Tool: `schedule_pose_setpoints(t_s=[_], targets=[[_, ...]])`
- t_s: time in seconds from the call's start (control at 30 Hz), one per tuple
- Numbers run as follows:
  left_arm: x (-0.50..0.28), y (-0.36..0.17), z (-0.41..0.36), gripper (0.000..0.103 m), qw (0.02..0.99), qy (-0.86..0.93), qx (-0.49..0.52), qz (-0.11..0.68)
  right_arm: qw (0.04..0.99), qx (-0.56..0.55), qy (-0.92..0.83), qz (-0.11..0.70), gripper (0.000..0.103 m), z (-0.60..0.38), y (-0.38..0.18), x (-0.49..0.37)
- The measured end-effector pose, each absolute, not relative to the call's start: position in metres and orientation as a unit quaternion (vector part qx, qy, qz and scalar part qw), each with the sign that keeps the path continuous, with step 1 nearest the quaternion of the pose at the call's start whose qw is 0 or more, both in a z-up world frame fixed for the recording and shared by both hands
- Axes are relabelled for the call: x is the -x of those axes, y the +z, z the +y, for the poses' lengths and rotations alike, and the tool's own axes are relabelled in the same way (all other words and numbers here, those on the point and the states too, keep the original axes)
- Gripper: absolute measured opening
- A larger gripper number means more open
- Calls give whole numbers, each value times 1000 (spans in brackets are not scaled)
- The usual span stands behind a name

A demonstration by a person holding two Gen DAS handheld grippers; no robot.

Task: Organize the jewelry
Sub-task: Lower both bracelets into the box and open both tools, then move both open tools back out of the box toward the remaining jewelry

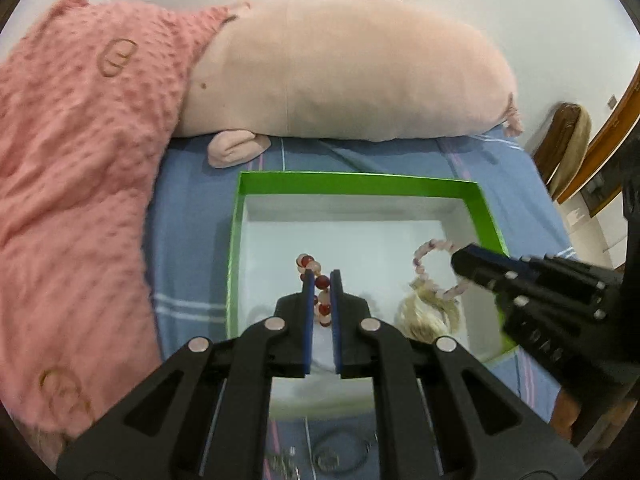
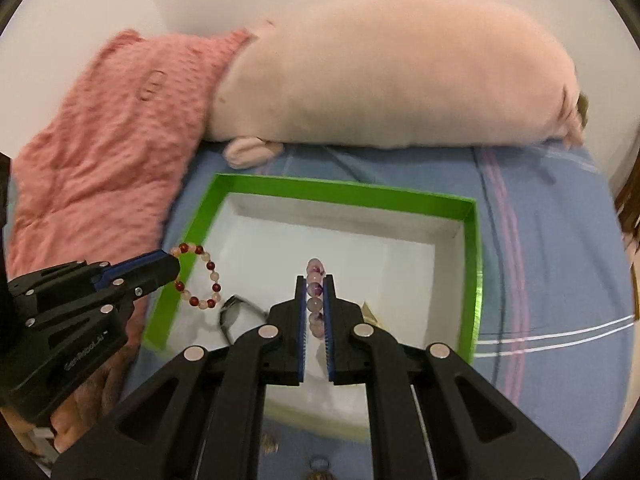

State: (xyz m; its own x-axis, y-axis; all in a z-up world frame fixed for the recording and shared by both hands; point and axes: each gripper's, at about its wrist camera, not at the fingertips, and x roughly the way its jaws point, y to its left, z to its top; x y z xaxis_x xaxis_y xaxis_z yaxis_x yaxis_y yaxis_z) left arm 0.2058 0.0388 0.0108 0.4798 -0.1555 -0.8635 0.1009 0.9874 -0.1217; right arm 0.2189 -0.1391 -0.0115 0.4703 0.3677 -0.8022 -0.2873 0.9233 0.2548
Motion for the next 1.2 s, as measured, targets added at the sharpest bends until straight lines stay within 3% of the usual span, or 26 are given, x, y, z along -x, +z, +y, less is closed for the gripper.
schedule_pose_setpoints(t_s=[0.37, 0.4, 0.43, 0.47, 0.5, 0.57, 0.7, 0.77, 0.8, 1.0, 1.2], targets=[[-255, -53, 39, 8, 822, -65, 35, 565, 830, -12, 156, 535, 8, -125, -75, -262], [-255, -54, 39, 9, 821, -66, 35, 565, 827, -8, 157, 540, 13, -124, -77, -263], [-255, -54, 39, 19, 822, -65, 35, 564, 827, -4, 154, 541, 27, -123, -79, -263], [-253, -53, 41, 37, 824, -62, 36, 561, 828, -2, 149, 540, 36, -124, -80, -263], [-251, -51, 42, 41, 828, -59, 35, 557, 831, -3, 146, 537, 52, -126, -79, -262], [-244, -41, 45, 48, 836, -48, 27, 547, 840, -17, 141, 524, 61, -133, -72, -257], [-215, -5, 55, 57, 852, -35, 40, 522, 851, -44, 136, 505, 62, -151, -48, -244], [-183, 18, 58, 73, 864, -26, 42, 501, 855, -66, 143, 495, 62, -163, -33, -226], [-168, 26, 58, 75, 868, -21, 42, 495, 857, -71, 145, 490, 62, -166, -27, -216], [-78, 48, 61, 79, 869, 7, 31, 493, 862, -75, 182, 468, 70, -190, 1, -131], [-8, 53, 74, 79, 855, 44, 41, 516, 850, -74, 204, 480, 70, -213, 1, -70]])
